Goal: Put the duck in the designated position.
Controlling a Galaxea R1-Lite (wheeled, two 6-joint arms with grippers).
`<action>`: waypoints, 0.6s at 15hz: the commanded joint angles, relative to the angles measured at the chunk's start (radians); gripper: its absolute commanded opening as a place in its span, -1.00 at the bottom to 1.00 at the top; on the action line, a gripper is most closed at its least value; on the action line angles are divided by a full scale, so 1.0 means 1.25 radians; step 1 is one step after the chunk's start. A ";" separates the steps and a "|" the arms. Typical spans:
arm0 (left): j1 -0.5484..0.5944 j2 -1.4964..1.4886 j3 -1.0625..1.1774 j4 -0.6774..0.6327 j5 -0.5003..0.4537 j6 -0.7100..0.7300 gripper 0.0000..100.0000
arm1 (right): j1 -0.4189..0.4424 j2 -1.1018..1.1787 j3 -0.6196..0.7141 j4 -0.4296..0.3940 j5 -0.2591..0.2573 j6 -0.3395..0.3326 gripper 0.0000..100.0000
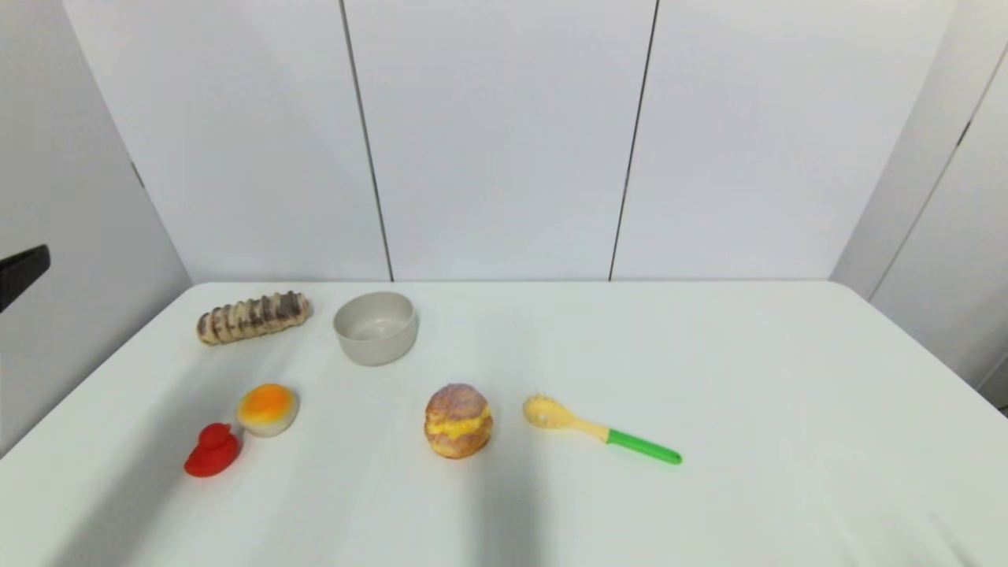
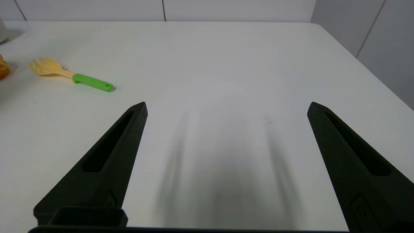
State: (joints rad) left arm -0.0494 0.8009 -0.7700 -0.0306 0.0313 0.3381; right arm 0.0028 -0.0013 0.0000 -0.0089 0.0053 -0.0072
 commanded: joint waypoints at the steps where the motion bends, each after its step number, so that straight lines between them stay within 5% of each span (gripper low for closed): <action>1: 0.054 -0.180 0.125 0.061 0.003 -0.014 1.00 | 0.000 0.001 0.000 0.000 0.001 0.000 1.00; 9: 0.063 -0.421 0.420 0.063 0.007 -0.077 1.00 | 0.000 0.001 0.000 0.000 0.001 0.000 1.00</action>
State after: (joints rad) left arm 0.0317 0.3968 -0.3496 0.0479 0.0383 0.2453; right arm 0.0028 -0.0013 0.0000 -0.0089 0.0053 -0.0072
